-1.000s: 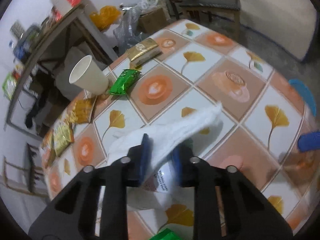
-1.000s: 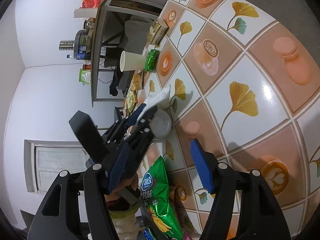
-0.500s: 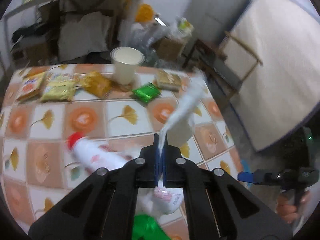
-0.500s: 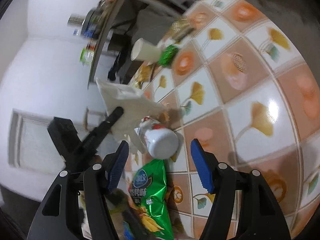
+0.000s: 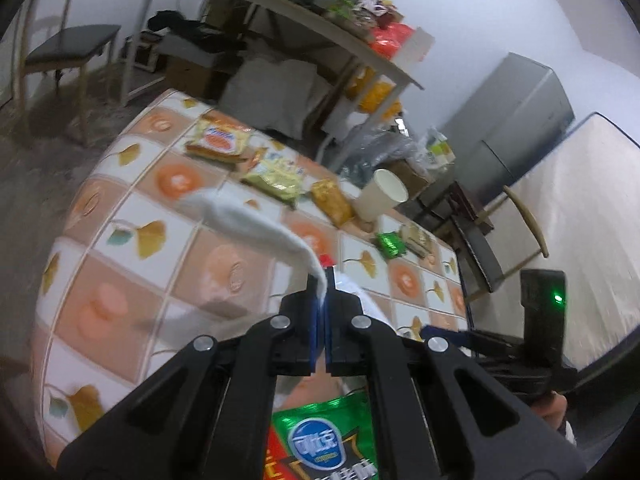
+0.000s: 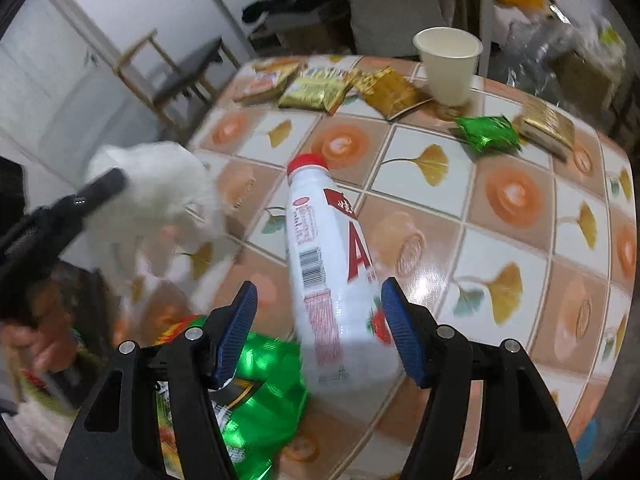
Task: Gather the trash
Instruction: 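Lift the white cloth with the left tool while the right tool grasps the white-red bottle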
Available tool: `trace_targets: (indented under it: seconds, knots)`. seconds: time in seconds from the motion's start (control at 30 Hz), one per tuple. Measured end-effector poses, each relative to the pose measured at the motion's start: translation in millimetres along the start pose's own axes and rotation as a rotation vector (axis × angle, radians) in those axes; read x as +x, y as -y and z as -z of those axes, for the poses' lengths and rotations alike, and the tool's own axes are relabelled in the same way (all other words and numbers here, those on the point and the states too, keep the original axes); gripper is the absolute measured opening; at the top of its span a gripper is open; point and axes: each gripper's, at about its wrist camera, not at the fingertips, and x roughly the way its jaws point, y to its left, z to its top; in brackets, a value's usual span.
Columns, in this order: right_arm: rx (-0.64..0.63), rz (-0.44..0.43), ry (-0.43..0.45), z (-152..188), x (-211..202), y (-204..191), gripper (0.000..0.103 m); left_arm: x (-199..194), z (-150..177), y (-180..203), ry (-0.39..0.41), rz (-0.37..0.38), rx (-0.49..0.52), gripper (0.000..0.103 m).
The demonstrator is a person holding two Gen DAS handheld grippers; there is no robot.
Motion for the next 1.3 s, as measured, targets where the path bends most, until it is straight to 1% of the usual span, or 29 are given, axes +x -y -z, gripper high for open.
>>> trace_targets:
  seconds: [0.1, 0.17, 0.2, 0.3, 0.43, 0.53, 0.73, 0.93, 1.03, 1.17, 1.23, 1.3]
  knots:
    - [-0.021, 0.020, -0.038, -5.4, 19.8, -6.5, 0.063, -0.8, 3.3, -9.4, 0.000, -0.013, -0.026, 0.001]
    - [-0.023, 0.025, -0.055, -6.2, 29.0, -10.0, 0.063, -1.4, 7.0, -16.2, -0.002, -0.022, -0.040, 0.001]
    - [-0.033, 0.041, -0.053, -6.1, 32.2, -12.7, 0.063, -0.1, 9.6, -18.5, -0.005, -0.027, -0.045, 0.001]
    - [-0.062, 0.090, -0.051, -6.6, 39.8, -18.1, 0.063, 1.5, 16.3, -19.7, -0.011, -0.040, -0.039, 0.001]
    - [-0.068, 0.134, -0.058, -8.3, 49.8, -19.9, 0.063, 2.0, 21.3, -15.3, -0.008, -0.052, -0.017, 0.001]
    - [-0.069, 0.142, -0.042, -9.3, 52.6, -20.4, 0.063, 1.4, 24.0, -9.9, -0.002, -0.065, 0.005, 0.001]
    - [-0.084, 0.160, -0.035, -10.2, 54.5, -22.5, 0.063, -0.2, 30.0, 2.5, 0.014, -0.101, 0.053, 0.001]
    - [-0.086, 0.146, -0.038, -7.9, 52.7, -19.0, 0.063, -7.2, 32.9, 10.9, 0.025, -0.103, 0.066, 0.001]
    - [-0.066, 0.136, -0.041, -2.6, 47.6, -11.3, 0.063, -12.7, 33.8, 16.6, 0.045, -0.105, 0.075, 0.001]
    - [-0.019, 0.143, -0.040, 11.9, 35.5, 6.5, 0.063, -18.3, 37.8, 25.7, 0.062, -0.108, 0.098, 0.001]
    - [0.012, 0.174, -0.038, 25.1, 26.0, 17.6, 0.063, -20.1, 39.7, 29.3, 0.063, -0.107, 0.111, 0.001]
    - [0.051, 0.183, -0.032, 42.2, 14.6, 30.1, 0.063, -22.3, 41.6, 32.6, 0.063, -0.102, 0.119, 0.001]
